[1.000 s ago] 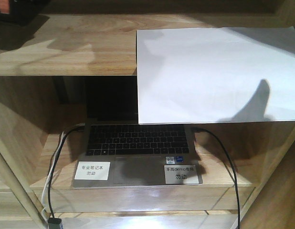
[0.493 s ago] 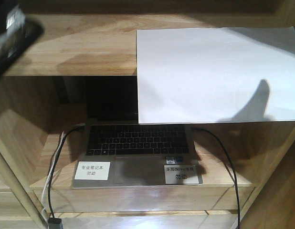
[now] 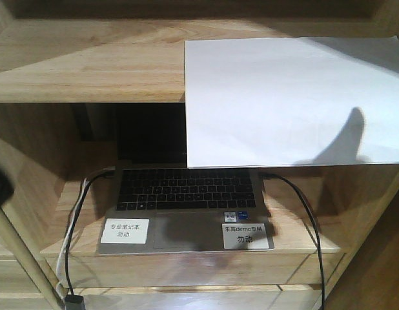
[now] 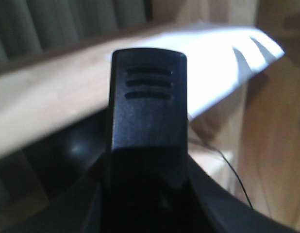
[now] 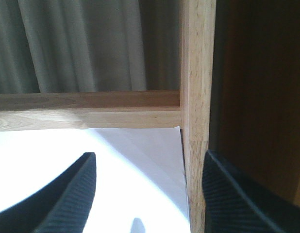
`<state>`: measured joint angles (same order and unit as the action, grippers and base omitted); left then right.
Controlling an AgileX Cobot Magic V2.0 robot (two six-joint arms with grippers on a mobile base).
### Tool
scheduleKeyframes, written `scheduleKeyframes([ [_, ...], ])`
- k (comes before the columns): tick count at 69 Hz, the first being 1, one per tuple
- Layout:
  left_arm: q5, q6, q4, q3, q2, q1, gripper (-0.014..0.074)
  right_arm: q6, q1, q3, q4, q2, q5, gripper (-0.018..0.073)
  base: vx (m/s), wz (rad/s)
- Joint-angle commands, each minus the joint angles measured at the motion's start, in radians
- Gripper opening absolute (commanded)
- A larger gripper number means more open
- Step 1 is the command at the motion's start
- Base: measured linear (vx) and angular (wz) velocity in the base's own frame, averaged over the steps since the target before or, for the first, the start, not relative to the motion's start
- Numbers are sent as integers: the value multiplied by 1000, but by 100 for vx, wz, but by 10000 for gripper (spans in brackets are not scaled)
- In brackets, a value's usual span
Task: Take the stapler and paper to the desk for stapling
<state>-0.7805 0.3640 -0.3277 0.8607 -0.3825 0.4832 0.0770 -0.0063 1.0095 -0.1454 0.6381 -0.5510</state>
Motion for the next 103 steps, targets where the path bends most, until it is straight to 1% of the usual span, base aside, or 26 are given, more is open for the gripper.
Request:
scheduleKeyframes([
  [1,59,5,-32,-9,52,5,-6,3,-5,28,-4,12,71,444,0,0],
  [21,8,5,-32,-73,183,5,-6,3,-5,28,-4,12,71,444,0,0],
  [103,1,5,-31,-70,182,5,-6,3,-5,28,-4,12,71,444,0,0],
])
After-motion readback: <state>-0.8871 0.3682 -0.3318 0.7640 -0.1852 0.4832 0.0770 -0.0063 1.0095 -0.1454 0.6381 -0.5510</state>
